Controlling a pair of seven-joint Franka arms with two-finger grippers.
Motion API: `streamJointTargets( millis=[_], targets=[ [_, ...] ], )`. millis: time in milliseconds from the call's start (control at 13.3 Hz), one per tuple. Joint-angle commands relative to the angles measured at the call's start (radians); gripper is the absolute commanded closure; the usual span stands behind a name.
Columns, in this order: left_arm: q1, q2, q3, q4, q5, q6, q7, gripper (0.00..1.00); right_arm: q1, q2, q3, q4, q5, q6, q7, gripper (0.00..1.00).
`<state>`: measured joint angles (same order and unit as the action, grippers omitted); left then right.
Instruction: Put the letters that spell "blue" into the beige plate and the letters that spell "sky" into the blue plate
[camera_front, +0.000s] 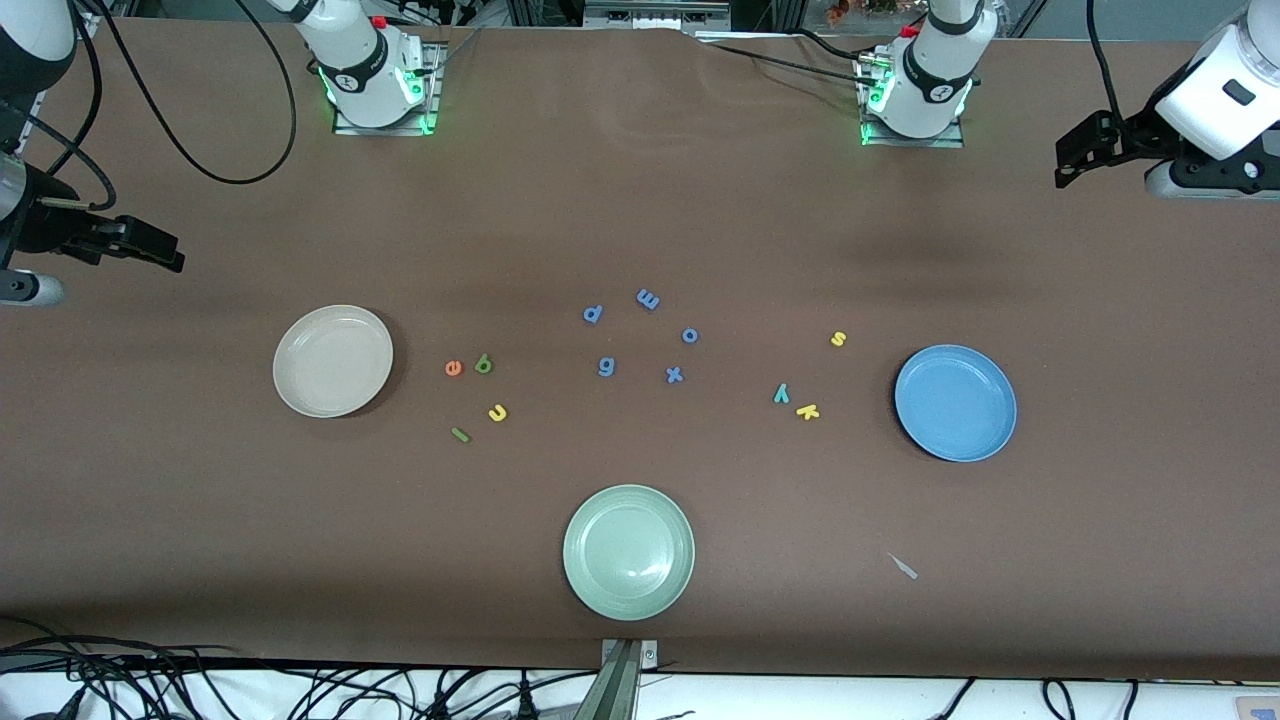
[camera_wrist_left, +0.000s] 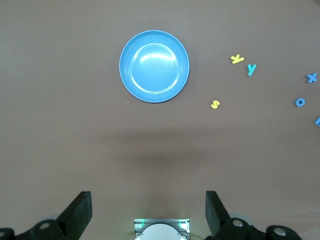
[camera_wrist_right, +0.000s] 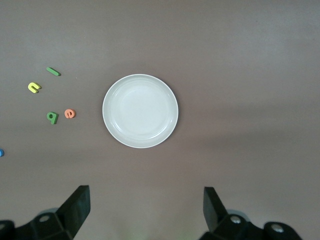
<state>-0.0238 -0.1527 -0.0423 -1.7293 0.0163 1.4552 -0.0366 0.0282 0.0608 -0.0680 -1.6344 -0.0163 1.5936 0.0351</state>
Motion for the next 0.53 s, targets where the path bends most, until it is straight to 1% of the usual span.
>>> streamJointTargets(
  millis=[0, 450],
  targets=[
    [0.010, 0.015, -0.005, 0.033, -0.025, -0.027, -0.011, 0.00, -0.004, -0.002, 0.010, 0.007, -0.008, 0.000, 0.009, 0.00],
    [0.010, 0.015, -0.005, 0.033, -0.025, -0.029, -0.011, 0.00, -0.004, -0.002, 0.010, 0.010, -0.007, -0.004, 0.008, 0.00]
  ],
)
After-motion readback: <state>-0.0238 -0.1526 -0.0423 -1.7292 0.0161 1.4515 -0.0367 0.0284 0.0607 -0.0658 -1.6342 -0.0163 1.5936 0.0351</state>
